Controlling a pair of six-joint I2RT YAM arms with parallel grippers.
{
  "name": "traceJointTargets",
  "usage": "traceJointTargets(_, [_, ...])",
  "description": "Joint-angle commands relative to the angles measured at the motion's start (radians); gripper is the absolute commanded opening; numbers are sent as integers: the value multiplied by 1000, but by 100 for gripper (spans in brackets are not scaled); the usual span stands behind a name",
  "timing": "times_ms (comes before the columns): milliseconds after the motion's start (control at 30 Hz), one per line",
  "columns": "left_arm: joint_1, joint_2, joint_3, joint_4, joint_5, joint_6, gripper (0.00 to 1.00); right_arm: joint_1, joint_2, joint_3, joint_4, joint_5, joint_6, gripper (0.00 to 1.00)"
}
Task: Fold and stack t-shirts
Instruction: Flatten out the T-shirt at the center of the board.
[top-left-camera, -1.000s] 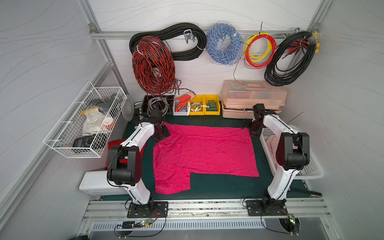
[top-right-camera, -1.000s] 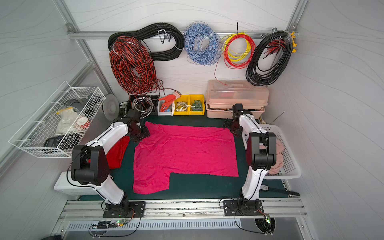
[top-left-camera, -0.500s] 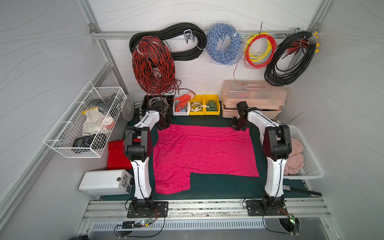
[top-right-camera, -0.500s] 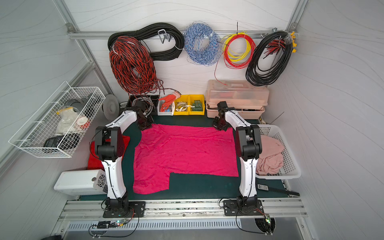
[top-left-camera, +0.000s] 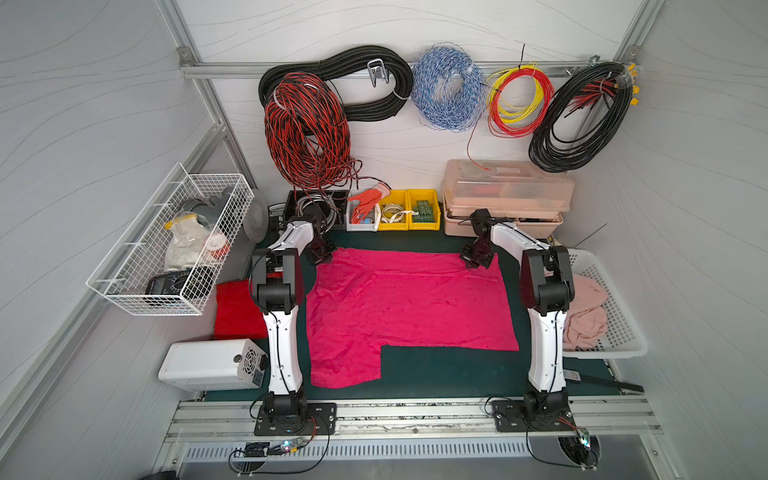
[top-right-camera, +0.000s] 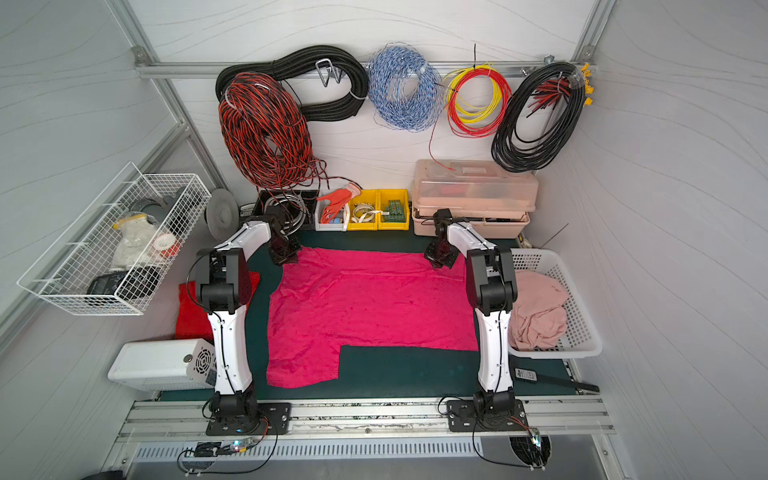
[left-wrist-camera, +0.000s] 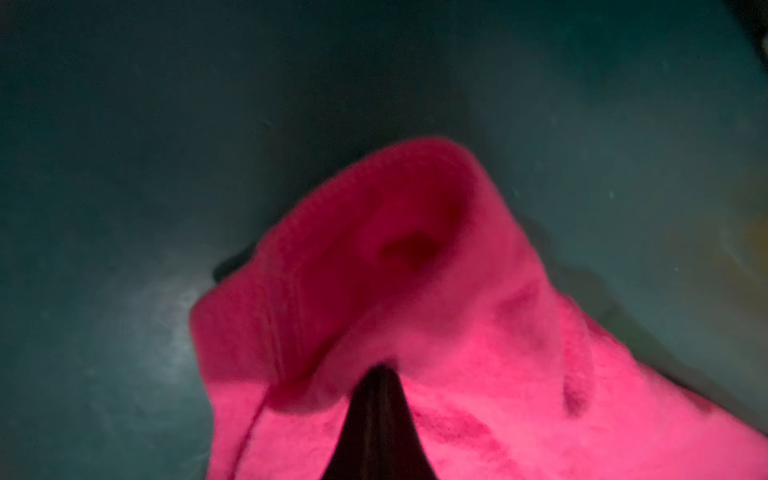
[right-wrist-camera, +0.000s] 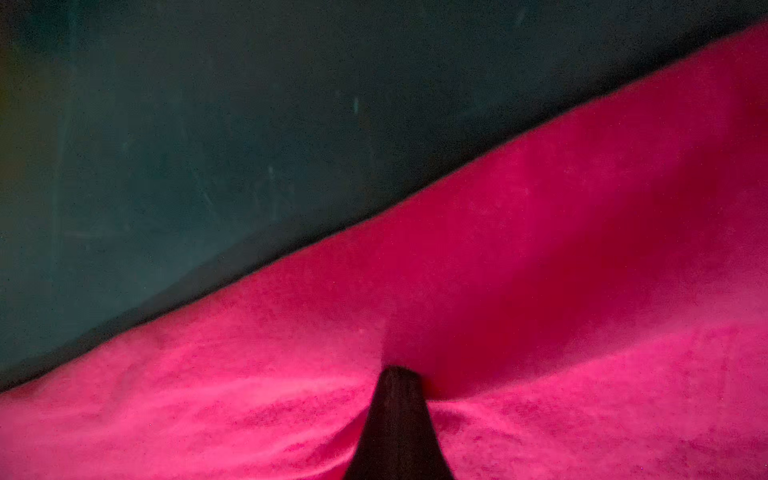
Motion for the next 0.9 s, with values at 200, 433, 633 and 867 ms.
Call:
traceJointTargets(200, [64,131,133,-42,-22,-6,0,-41,172,213,-89,26,1,0])
traceJointTargets(433, [64,-2,9,115,10,-7,0,-37,101,118,-7,-26,-32,0])
traceJointTargets(633, [57,-283,-216,302,35,16,16,23,-131,-48,152,-67,-107,51])
traceJointTargets(867, [55,-583,-401,213,-15,53,20,124,-324,-190,171,-127,-42,63])
